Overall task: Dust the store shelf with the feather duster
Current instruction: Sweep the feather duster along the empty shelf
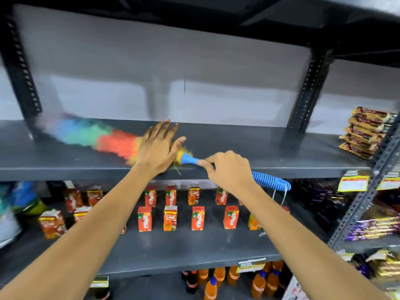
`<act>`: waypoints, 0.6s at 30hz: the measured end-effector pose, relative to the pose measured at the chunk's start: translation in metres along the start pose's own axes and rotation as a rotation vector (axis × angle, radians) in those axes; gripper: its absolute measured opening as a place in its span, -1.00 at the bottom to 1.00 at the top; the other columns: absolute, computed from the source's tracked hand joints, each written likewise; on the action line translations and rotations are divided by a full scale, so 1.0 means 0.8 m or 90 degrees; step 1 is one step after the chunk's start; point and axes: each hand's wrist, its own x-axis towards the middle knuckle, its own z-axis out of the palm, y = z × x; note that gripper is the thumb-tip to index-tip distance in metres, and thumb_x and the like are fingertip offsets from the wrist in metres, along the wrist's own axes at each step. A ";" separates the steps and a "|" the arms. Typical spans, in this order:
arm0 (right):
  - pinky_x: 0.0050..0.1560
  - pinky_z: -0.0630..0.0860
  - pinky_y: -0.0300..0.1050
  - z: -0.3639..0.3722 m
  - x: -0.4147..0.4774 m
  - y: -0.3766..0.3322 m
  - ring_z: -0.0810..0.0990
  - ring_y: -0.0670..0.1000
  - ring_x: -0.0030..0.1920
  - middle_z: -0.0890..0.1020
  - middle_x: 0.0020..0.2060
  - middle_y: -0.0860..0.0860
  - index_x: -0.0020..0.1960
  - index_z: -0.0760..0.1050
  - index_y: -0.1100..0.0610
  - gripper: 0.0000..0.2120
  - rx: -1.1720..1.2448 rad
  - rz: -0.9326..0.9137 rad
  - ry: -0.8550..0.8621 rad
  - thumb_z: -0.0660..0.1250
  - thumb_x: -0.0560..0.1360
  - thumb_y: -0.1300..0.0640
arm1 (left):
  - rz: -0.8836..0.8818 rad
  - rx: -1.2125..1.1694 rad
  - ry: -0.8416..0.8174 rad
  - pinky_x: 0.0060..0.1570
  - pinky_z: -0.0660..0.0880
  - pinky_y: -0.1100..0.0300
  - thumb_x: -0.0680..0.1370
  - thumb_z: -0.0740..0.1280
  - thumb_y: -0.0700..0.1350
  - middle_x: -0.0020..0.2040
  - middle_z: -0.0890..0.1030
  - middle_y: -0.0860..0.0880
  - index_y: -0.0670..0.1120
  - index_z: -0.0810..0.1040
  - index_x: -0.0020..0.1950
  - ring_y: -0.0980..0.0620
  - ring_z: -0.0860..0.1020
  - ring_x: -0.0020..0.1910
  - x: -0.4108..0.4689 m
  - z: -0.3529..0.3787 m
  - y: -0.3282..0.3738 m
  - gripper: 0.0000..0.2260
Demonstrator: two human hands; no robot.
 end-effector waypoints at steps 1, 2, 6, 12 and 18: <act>-0.27 0.38 -0.10 -0.001 0.006 -0.001 0.59 0.15 -0.18 0.66 -0.13 0.10 0.17 0.60 -0.03 -0.61 0.000 0.007 0.003 0.10 0.59 -0.17 | -0.006 0.011 0.006 0.42 0.03 -0.03 0.48 -0.21 0.24 0.49 0.21 -0.14 -0.08 0.18 0.46 -0.09 0.10 0.49 -0.004 -0.004 -0.009 -0.34; -0.27 0.38 -0.10 -0.002 0.011 -0.001 0.58 0.14 -0.20 0.67 -0.14 0.09 0.16 0.61 -0.01 -0.61 -0.003 0.025 0.007 0.10 0.59 -0.16 | -0.007 0.019 0.009 0.42 0.04 -0.04 0.47 -0.24 0.25 0.49 0.22 -0.15 -0.09 0.20 0.45 -0.10 0.11 0.49 -0.008 -0.005 -0.014 -0.32; -0.15 0.48 -0.03 0.003 0.023 -0.036 0.63 0.18 -0.06 0.66 -0.03 0.14 0.11 0.58 0.18 -0.60 -0.015 0.030 0.018 0.12 0.62 -0.08 | -0.033 0.033 0.030 0.42 0.06 -0.05 0.47 -0.26 0.26 0.47 0.27 -0.15 -0.09 0.24 0.44 -0.10 0.13 0.48 -0.024 -0.010 -0.041 -0.29; -0.27 0.40 -0.08 0.007 0.012 -0.044 0.54 0.12 -0.23 0.67 -0.15 0.10 0.17 0.60 -0.01 -0.62 0.043 -0.060 -0.004 0.09 0.60 -0.14 | -0.069 0.008 0.030 0.43 0.02 -0.02 0.45 -0.27 0.26 0.49 0.22 -0.13 -0.07 0.20 0.45 -0.07 0.10 0.49 -0.030 -0.014 -0.050 -0.29; -0.12 0.50 -0.02 0.000 0.031 -0.007 0.63 0.19 -0.04 0.65 -0.03 0.15 0.13 0.57 0.17 -0.62 -0.033 0.061 0.026 0.14 0.60 -0.07 | -0.036 0.041 0.030 0.42 0.05 -0.04 0.48 -0.25 0.23 0.47 0.27 -0.16 -0.10 0.21 0.45 -0.11 0.14 0.48 -0.026 -0.016 -0.042 -0.32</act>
